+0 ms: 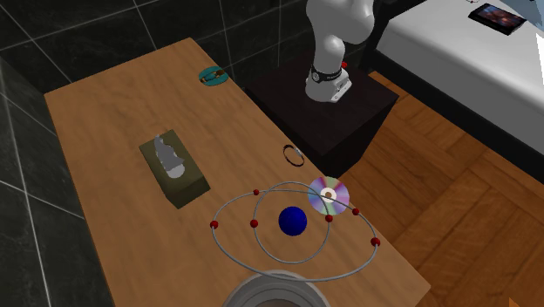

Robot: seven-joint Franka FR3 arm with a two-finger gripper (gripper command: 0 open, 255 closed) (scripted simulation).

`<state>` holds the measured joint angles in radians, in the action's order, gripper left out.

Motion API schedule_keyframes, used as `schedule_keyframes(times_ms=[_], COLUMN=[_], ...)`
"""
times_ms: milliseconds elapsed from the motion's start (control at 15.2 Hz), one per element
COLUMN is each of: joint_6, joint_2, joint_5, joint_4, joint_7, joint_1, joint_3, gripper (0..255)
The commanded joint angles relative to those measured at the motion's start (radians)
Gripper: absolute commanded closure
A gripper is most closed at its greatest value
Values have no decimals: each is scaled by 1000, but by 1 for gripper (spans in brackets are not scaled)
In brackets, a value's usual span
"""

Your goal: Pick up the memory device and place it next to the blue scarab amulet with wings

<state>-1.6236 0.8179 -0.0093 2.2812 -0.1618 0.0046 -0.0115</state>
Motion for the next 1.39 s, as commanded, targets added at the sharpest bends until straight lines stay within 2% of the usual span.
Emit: schedule_keyframes(times_ms=[0, 726, 1056, 1320], joint_6=[0, -208, -296, -358], joint_2=[0, -57, -121, -190], joint_5=[0, -47, -99, -162], joint_4=[0, 69, 77, 72], joint_7=[0, 132, 208, 282], joint_1=[0, 91, 108, 102], joint_3=[0, 324, 481, 617], gripper=[0, 0, 0, 0])
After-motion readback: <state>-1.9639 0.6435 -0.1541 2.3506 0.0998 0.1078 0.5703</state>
